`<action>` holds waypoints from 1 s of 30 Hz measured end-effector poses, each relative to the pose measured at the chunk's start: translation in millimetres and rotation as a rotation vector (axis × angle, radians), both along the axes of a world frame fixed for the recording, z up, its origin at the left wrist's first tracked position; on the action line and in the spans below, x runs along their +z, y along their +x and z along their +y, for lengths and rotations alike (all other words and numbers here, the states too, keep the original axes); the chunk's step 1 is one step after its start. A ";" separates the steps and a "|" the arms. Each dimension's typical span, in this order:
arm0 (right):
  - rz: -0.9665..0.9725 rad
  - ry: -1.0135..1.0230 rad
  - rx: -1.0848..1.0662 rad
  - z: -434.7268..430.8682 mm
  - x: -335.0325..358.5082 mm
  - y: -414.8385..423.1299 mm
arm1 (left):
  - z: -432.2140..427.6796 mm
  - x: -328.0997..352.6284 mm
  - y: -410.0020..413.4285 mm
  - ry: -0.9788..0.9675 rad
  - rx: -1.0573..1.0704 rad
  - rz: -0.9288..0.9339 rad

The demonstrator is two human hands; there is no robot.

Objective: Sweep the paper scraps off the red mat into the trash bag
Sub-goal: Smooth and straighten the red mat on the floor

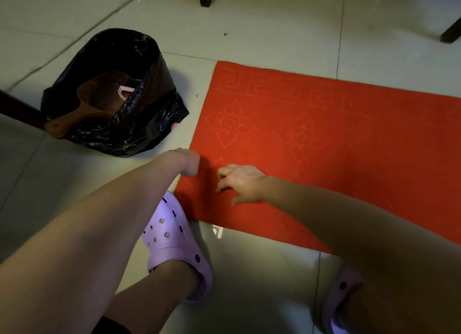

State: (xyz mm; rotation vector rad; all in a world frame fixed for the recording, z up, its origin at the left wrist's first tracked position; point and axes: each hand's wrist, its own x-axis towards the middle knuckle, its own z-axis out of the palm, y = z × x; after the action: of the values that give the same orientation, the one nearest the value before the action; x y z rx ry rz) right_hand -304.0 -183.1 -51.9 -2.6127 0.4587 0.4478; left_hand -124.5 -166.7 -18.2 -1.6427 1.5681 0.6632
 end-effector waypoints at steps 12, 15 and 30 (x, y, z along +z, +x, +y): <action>-0.019 0.130 -0.056 -16.3 -8.1 -4.0 | -35.8 -14.4 -49.8 -0.184 -0.027 0.251; 0.030 0.082 -0.031 -32.8 -2.5 -17.0 | -42.7 -9.1 -55.7 -0.151 0.019 0.292; 0.311 0.044 -0.245 -58.8 14.7 -219.1 | -65.2 -16.8 -207.8 -0.117 -0.140 0.378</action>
State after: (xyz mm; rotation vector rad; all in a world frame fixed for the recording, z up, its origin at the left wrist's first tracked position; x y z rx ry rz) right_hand -523.2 -241.9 -37.2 -2.4095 0.8483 0.7735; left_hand -332.3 -231.9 -34.9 -1.5345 2.0054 0.8573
